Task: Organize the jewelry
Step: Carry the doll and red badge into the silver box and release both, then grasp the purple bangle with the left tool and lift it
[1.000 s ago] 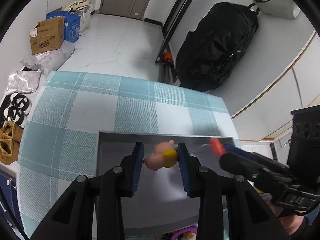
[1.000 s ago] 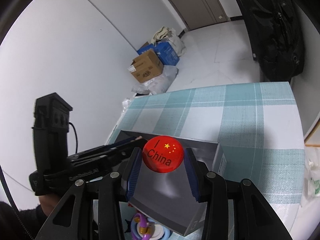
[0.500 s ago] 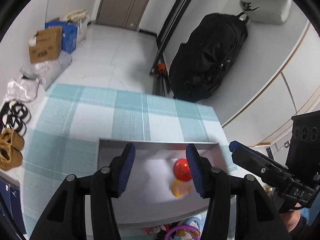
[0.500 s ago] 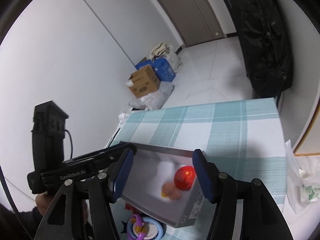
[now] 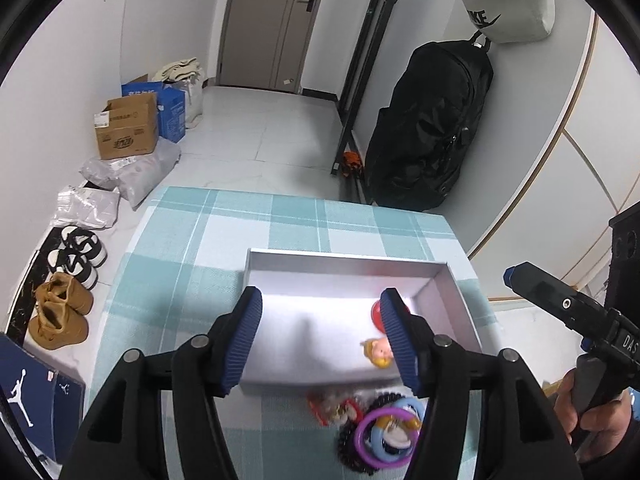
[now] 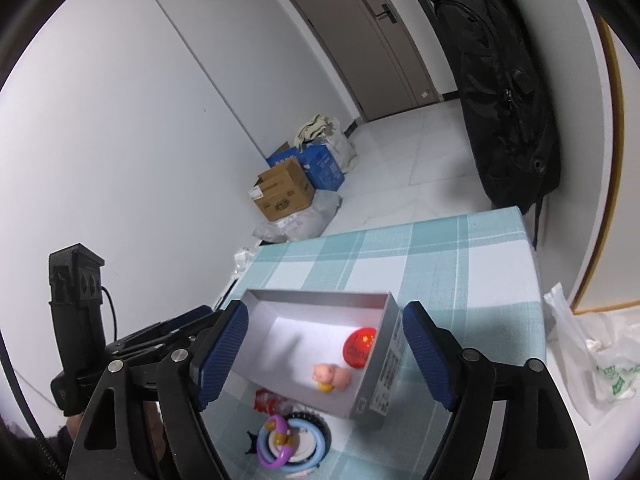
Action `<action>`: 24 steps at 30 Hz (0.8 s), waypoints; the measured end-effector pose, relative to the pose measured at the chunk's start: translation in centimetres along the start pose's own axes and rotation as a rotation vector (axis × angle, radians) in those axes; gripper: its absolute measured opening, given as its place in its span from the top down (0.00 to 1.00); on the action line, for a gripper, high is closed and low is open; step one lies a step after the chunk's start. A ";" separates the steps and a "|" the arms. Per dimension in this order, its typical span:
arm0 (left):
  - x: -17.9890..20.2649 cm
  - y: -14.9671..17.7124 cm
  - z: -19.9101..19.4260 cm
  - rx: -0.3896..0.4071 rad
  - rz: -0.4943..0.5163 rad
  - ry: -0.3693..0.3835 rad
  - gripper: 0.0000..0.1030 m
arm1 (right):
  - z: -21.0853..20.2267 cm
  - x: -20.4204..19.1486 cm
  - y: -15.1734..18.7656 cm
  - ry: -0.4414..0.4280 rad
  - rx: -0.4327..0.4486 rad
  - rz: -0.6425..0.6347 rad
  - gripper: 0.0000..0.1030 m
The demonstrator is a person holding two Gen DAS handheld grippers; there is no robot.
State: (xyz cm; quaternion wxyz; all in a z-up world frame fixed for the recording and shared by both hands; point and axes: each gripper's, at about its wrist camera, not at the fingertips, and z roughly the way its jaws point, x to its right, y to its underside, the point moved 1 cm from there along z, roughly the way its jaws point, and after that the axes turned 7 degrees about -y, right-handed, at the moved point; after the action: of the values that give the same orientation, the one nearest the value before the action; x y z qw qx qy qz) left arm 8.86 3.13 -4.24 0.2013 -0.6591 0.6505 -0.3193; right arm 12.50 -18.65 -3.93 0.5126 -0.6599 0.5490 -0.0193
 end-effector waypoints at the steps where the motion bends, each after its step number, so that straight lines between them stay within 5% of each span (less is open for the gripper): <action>1: 0.0 0.2 -0.2 0.003 0.002 -0.006 0.44 | -0.1 -0.2 0.2 0.002 -0.001 -0.006 0.19; 11: 0.5 2.3 -1.3 -0.028 0.019 0.013 0.31 | -1.4 -1.4 1.9 0.043 -0.012 -0.065 0.15; 18: 1.4 4.9 -0.5 -0.159 0.016 0.130 0.30 | -2.4 -0.8 2.6 0.057 -0.011 -0.038 0.14; 24: 3.4 6.5 0.3 -0.228 0.112 0.144 0.29 | -2.7 -0.7 3.0 0.066 -0.015 -0.032 0.13</action>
State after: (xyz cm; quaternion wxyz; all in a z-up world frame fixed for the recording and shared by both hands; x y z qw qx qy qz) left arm 4.16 -0.74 -8.34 0.0955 -0.6157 0.7312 -0.2779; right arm 8.53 -19.53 -4.37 0.4890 -0.6714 0.5551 -0.0449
